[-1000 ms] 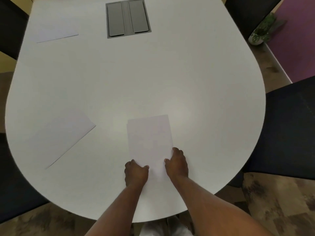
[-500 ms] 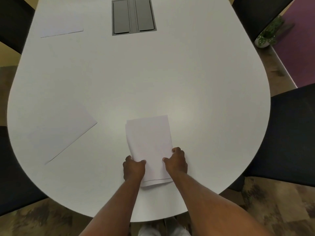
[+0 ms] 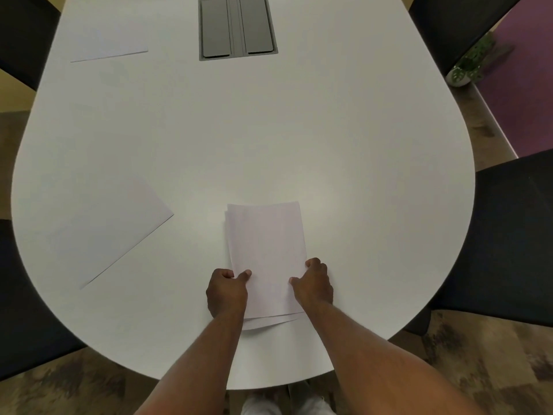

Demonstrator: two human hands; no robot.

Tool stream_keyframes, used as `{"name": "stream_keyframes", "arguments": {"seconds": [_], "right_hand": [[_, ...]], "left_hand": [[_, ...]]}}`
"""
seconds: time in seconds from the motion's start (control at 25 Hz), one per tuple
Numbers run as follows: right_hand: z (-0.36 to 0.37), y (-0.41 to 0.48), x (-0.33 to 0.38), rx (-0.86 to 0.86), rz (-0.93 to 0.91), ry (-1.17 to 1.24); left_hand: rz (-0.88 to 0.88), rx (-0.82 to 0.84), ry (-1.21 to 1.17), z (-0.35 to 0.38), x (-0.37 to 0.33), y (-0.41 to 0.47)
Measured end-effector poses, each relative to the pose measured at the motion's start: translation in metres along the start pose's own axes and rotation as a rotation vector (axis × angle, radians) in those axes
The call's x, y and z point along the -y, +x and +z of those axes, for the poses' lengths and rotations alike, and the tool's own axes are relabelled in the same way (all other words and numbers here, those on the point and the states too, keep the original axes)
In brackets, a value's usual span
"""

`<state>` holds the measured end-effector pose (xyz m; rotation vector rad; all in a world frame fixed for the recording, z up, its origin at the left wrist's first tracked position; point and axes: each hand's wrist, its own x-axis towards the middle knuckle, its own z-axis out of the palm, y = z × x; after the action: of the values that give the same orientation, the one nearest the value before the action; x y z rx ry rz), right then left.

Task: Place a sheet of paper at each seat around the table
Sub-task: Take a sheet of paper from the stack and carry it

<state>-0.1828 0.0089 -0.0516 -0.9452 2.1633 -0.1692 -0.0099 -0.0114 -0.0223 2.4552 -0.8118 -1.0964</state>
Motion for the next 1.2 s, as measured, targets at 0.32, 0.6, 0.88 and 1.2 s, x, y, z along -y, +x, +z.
{"name": "stream_keyframes", "arguments": {"seconds": [0.32,0.6,0.88,1.2], "right_hand": [[-0.003,0.001,0.004,0.021,0.03,-0.019],[-0.008,-0.001,0.0,-0.022,0.01,0.015],[-0.029,-0.008,0.015,-0.094,-0.045,0.345],[-0.059,-0.015,0.04,-0.137,-0.049,0.519]], "left_hand": [[0.016,-0.009,0.019,-0.007,0.003,0.007],[0.002,0.174,-0.127,-0.001,0.003,0.012],[0.161,0.29,-0.263,-0.034,-0.009,0.003],[0.254,0.271,-0.38,-0.082,-0.031,0.003]]}}
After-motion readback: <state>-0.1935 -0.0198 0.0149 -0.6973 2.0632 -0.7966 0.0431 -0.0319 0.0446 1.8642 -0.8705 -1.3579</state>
